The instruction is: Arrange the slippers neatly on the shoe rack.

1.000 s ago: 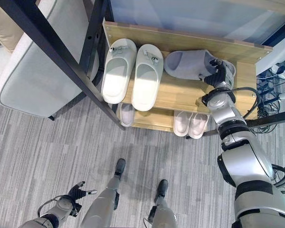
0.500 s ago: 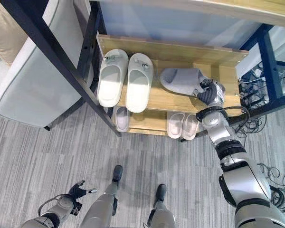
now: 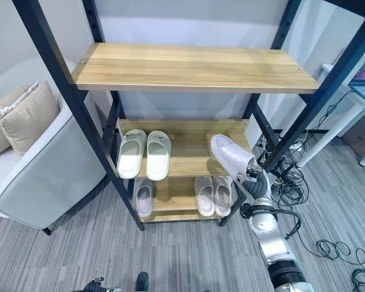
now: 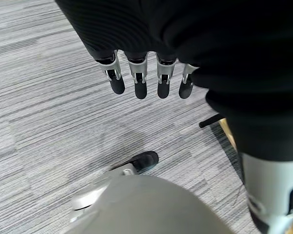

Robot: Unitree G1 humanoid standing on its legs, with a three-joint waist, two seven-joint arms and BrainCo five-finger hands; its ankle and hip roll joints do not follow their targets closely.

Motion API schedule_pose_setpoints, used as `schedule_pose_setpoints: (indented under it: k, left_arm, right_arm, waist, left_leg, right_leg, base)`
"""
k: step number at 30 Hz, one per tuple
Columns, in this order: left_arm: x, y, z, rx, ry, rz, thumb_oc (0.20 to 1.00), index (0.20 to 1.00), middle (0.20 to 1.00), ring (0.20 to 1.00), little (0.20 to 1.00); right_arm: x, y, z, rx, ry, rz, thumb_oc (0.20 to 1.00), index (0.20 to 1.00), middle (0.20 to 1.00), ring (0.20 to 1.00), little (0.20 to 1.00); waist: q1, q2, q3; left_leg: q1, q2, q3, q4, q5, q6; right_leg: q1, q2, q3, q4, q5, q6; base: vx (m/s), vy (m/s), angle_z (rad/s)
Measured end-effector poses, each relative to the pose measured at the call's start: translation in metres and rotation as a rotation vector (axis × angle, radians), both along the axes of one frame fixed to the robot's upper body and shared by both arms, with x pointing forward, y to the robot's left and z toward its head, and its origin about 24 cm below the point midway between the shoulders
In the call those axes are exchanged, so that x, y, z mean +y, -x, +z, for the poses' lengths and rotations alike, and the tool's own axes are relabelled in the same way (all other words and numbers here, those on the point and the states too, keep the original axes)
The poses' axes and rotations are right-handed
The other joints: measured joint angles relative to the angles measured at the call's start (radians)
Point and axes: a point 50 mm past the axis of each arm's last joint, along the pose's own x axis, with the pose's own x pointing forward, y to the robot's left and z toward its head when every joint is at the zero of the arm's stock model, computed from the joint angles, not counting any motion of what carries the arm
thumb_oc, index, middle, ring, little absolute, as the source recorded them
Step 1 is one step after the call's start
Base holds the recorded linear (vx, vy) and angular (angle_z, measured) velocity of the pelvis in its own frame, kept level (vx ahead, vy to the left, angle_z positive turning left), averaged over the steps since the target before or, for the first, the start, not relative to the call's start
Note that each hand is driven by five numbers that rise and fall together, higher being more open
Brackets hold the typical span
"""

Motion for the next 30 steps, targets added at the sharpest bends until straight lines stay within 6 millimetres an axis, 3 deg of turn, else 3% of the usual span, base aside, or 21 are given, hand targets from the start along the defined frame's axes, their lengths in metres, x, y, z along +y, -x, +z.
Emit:
schedule_pose_setpoints:
  k: [8,10,13,15,18,21,22,23,24,25,26,27,28,29,30]
  left_arm:
    - [0.000,0.017,-0.003,0.033,0.006,0.051,1.000,1.000,1.000,1.000,1.000]
    - [-0.001,0.022,-0.004,0.039,0.009,0.066,1.000,1.000,1.000,1.000,1.000]
    - [-0.001,0.026,-0.004,0.048,0.010,0.068,1.000,1.000,1.000,1.000,1.000]
    - [-0.001,0.025,-0.004,0.046,0.009,0.068,1.000,1.000,1.000,1.000,1.000]
    - [0.002,0.026,-0.003,0.043,0.005,0.092,1.000,1.000,1.000,1.000,1.000]
    - [0.002,0.018,-0.001,-0.007,0.021,0.088,1.000,1.000,1.000,1.000,1.000]
    - [0.000,0.004,0.001,-0.047,0.022,0.083,1.000,1.000,1.000,1.000,1.000]
    - [0.003,0.002,0.002,-0.060,0.019,0.085,1.000,1.000,1.000,1.000,1.000]
    - [0.008,0.005,0.003,-0.062,0.008,0.083,1.000,1.000,1.000,1.000,1.000]
    - [0.013,0.004,0.004,-0.061,-0.013,0.113,1.000,1.000,1.000,1.000,1.000]
    - [0.014,0.009,0.003,-0.043,-0.019,0.135,1.000,1.000,1.000,1.000,1.000]
    - [0.017,0.010,0.003,-0.047,-0.026,0.159,1.000,1.000,1.000,1.000,1.000]
    - [0.015,0.010,0.003,-0.054,-0.017,0.183,1.000,1.000,1.000,1.000,1.000]
    - [0.011,0.010,0.002,-0.055,-0.005,0.188,1.000,1.000,1.000,1.000,1.000]
    - [0.010,0.011,0.002,-0.058,-0.002,0.180,1.000,1.000,1.000,1.000,1.000]
  right_arm:
    - [0.010,0.024,-0.006,0.015,-0.061,0.097,0.200,0.200,0.200,0.200,0.200]
    - [0.015,0.042,-0.017,0.028,-0.215,0.069,0.200,0.200,0.200,0.200,0.200]
    - [0.025,0.054,-0.030,0.067,-0.398,0.063,0.200,0.200,0.200,0.200,0.200]
    - [0.025,0.054,-0.030,0.064,-0.410,0.062,0.200,0.200,0.200,0.200,0.200]
    - [0.018,0.059,-0.027,0.025,-0.529,0.041,0.200,0.200,0.200,0.200,0.200]
    - [0.015,0.060,-0.028,0.016,-0.560,0.039,0.200,0.200,0.200,0.200,0.200]
    - [0.019,0.059,-0.027,0.005,-0.595,0.042,0.200,0.200,0.200,0.200,0.200]
    - [0.025,0.055,-0.023,-0.019,-0.610,0.076,0.200,0.200,0.200,0.200,0.200]
    - [0.029,0.056,-0.026,-0.001,-0.616,0.090,0.200,0.200,0.200,0.200,0.200]
    - [0.035,0.060,-0.029,0.015,-0.640,0.102,0.200,0.200,0.200,0.200,0.200]
    - [0.041,0.064,-0.030,0.022,-0.657,0.127,0.200,0.200,0.200,0.200,0.200]
    - [0.046,0.063,-0.030,0.026,-0.663,0.153,0.200,0.200,0.200,0.200,0.200]
    - [0.047,0.062,-0.030,0.027,-0.664,0.164,0.200,0.200,0.200,0.200,0.200]
    - [0.047,0.062,-0.030,0.028,-0.664,0.162,0.200,0.200,0.200,0.200,0.200]
    - [0.045,0.061,-0.033,0.034,-0.667,0.149,0.200,0.200,0.200,0.200,0.200]
  waist:
    - [-0.009,0.021,-0.004]
    - [-0.012,0.022,-0.004]
    - [-0.029,0.022,-0.006]
    - [-0.029,0.021,-0.007]
    - [-0.028,0.000,-0.010]
    - [-0.017,-0.004,0.041]
    - [-0.017,-0.007,0.080]
    - [0.004,-0.003,0.131]
    - [0.016,-0.011,0.149]
    - [0.028,-0.039,0.180]
    - [0.032,-0.038,0.187]
    - [0.032,-0.033,0.201]
    - [0.031,-0.033,0.203]
    - [0.023,-0.032,0.204]
    - [0.025,-0.023,0.208]
  left_leg:
    - [0.049,0.005,0.016,0.000,-0.010,-0.004]
    - [0.071,0.007,0.031,0.000,-0.017,-0.003]
    - [0.104,0.003,0.062,0.000,-0.036,0.004]
    - [0.109,0.002,0.064,0.000,-0.036,0.004]
    - [0.154,-0.035,0.089,0.003,-0.057,0.028]
    - [0.160,-0.068,0.092,0.059,-0.082,0.064]
    - [0.142,-0.083,0.109,0.128,-0.111,0.085]
    - [0.108,-0.082,0.116,0.201,-0.147,0.114]
    - [0.109,-0.093,0.121,0.210,-0.157,0.124]
    - [0.123,-0.103,0.114,0.221,-0.163,0.142]
    - [0.124,-0.092,0.112,0.211,-0.158,0.152]
    - [0.134,-0.083,0.111,0.197,-0.153,0.160]
    - [0.134,-0.084,0.114,0.183,-0.150,0.159]
    - [0.135,-0.089,0.118,0.182,-0.150,0.158]
    - [0.135,-0.094,0.119,0.167,-0.139,0.142]
  right_leg:
    - [0.038,0.002,0.014,0.000,-0.008,0.001]
    - [0.052,0.002,0.027,0.000,-0.010,-0.001]
    - [0.068,-0.007,0.058,0.000,-0.015,-0.002]
    - [0.068,-0.009,0.060,0.000,-0.016,-0.002]
    - [0.105,-0.049,0.075,0.004,-0.019,0.015]
    - [0.062,-0.087,0.075,0.162,-0.027,0.023]
    - [-0.013,-0.102,0.074,0.300,-0.029,0.021]
    - [-0.095,-0.145,0.052,0.466,-0.024,0.014]
    - [-0.120,-0.167,0.032,0.518,-0.023,0.013]
    - [-0.160,-0.177,0.009,0.604,-0.054,-0.002]
    - [-0.181,-0.142,0.001,0.634,-0.098,-0.018]
    - [-0.186,-0.090,0.019,0.628,-0.127,-0.007]
    - [-0.208,-0.024,0.043,0.622,-0.148,-0.020]
    - [-0.214,0.020,0.040,0.615,-0.156,-0.033]
    - [-0.206,0.083,0.043,0.593,-0.176,-0.069]
  base:
    - [-0.03,-0.005,-0.06]
    - [0.01,0.061,-0.18]
    - [0.05,0.115,-0.25]
    - [0.06,0.163,-0.18]
    - [0.01,0.287,-0.12]
    - [-0.10,0.190,-0.01]
    - [-0.14,0.159,-0.17]
    - [-0.04,0.105,-0.25]
    - [0.01,0.082,-0.13]
    - [0.04,0.072,0.07]
    - [0.01,0.052,0.15]
    - [0.02,0.030,0.09]
    - [0.03,-0.019,0.02]
    - [0.04,-0.068,0.02]
    - [0.01,-0.108,0.14]
